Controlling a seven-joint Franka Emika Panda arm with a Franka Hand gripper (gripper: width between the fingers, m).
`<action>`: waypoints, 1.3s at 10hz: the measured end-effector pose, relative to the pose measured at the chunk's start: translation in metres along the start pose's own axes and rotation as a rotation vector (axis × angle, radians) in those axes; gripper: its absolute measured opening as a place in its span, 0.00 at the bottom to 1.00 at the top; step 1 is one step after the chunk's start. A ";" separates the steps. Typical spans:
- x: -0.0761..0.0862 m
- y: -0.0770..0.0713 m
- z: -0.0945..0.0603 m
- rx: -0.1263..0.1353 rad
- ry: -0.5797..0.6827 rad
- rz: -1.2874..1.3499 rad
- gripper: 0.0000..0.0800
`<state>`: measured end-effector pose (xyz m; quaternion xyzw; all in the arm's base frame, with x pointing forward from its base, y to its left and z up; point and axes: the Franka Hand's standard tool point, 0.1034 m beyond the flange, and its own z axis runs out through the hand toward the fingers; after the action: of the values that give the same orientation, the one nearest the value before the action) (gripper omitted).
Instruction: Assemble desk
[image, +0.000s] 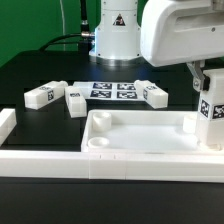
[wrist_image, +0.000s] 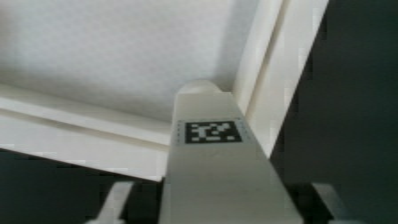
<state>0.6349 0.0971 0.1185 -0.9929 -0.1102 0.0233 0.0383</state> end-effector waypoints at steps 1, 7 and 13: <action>0.000 0.000 0.001 0.007 0.004 0.099 0.36; -0.001 0.000 0.002 0.071 0.029 0.685 0.36; 0.000 -0.001 0.002 0.086 0.016 0.980 0.38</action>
Offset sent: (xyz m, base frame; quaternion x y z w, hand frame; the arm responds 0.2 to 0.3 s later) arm -0.0140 -0.0047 -0.0098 0.0225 -0.0005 0.2913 0.9564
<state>0.6349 0.0987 0.1164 -0.9255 0.3714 0.0354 0.0646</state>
